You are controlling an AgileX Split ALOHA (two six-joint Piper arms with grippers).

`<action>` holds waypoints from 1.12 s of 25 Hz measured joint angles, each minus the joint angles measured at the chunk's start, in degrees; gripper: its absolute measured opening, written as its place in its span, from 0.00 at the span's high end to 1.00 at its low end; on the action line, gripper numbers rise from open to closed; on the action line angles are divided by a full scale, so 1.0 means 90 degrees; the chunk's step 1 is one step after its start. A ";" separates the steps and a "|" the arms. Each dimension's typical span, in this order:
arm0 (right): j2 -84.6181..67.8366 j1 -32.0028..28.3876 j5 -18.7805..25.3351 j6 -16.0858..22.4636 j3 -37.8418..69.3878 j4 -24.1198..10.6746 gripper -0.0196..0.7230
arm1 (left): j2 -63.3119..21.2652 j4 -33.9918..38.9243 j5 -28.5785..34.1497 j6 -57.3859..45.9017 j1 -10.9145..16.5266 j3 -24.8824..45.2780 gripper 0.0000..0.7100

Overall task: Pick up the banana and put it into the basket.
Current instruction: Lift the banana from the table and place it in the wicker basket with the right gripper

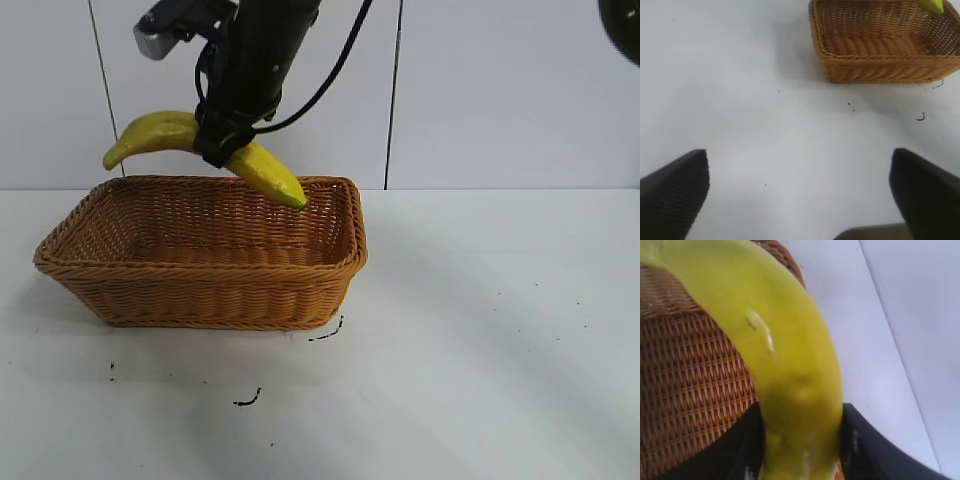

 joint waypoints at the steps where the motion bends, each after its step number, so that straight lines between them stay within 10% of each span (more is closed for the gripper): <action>1: 0.0072 0.0000 -0.0065 -0.0006 0.0000 0.0008 0.54 | 0.0000 0.0000 0.0000 0.0000 0.0000 0.0000 0.02; 12: 0.0279 0.0000 -0.0299 -0.0027 0.0000 0.0197 0.53 | 0.0000 0.0000 0.0000 0.0000 0.0000 0.0000 0.02; 16: 0.0279 0.0000 -0.0360 -0.0049 0.0000 0.0284 0.17 | 0.0000 0.0000 0.0000 0.0000 0.0000 0.0000 0.02; 20: 0.0264 0.0000 -0.0391 0.0005 0.0000 0.0290 0.06 | 0.0000 0.0000 0.0000 0.0000 0.0000 0.0000 0.02; 28: -0.0359 0.0000 0.0097 0.2004 -0.0022 0.0128 0.05 | 0.0000 0.0000 0.0000 0.0000 0.0000 0.0000 0.02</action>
